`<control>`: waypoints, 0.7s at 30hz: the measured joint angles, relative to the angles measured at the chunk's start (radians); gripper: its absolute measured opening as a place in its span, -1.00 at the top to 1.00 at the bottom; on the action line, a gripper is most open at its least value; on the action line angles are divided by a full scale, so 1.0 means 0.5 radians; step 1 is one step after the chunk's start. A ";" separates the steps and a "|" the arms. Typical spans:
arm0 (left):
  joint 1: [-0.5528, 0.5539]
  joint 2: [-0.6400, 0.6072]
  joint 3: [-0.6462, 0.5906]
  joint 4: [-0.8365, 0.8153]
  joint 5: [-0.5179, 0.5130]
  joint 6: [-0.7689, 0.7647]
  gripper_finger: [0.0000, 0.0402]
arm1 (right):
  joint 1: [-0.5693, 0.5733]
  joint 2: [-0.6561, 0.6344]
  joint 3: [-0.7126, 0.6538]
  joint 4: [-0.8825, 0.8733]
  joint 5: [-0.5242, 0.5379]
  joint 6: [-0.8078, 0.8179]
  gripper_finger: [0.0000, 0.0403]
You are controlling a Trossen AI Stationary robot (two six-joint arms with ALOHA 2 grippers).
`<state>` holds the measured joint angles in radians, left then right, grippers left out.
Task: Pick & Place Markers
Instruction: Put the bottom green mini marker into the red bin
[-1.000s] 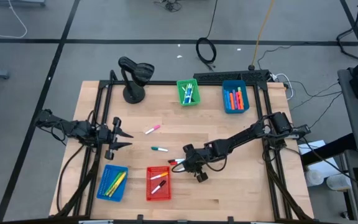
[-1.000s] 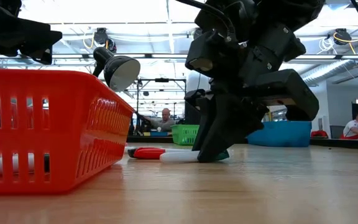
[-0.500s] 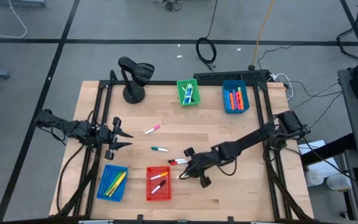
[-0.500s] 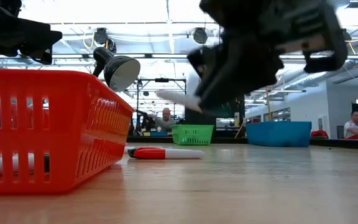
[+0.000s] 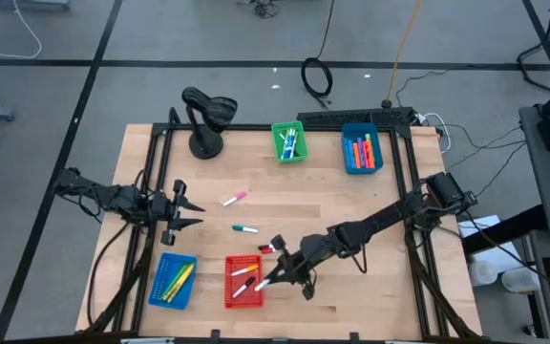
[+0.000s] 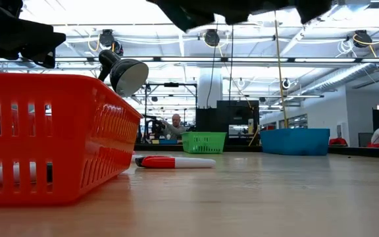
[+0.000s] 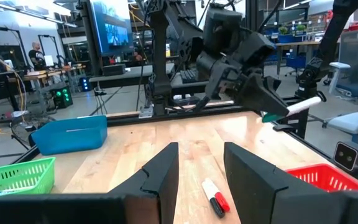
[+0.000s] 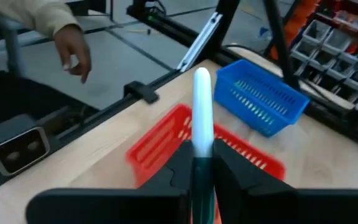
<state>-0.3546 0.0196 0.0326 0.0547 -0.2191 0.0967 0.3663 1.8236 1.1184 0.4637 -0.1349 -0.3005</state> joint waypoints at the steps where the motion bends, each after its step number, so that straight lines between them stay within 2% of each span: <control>1: 0.000 0.000 0.000 0.001 0.001 -0.001 0.33 | -0.004 0.004 0.023 -0.002 0.000 -0.001 0.87; 5: 0.000 -0.001 0.000 0.000 0.000 -0.001 0.33 | -0.014 0.071 0.155 -0.025 -0.066 -0.022 0.87; 12: 0.000 -0.001 0.000 0.002 0.000 0.000 0.33 | -0.041 0.416 0.550 -0.258 -0.110 -0.104 0.86; 15: -0.001 0.000 0.000 0.001 0.001 0.000 0.33 | -0.058 0.584 0.739 -0.355 -0.197 -0.111 0.86; 21: -0.001 0.000 0.001 0.000 0.001 0.000 0.33 | -0.066 0.737 0.850 -0.392 -0.206 -0.117 0.84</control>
<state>-0.3550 0.0194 0.0330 0.0550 -0.2188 0.0966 0.3332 2.1919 1.5433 0.2679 -0.2380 -0.3590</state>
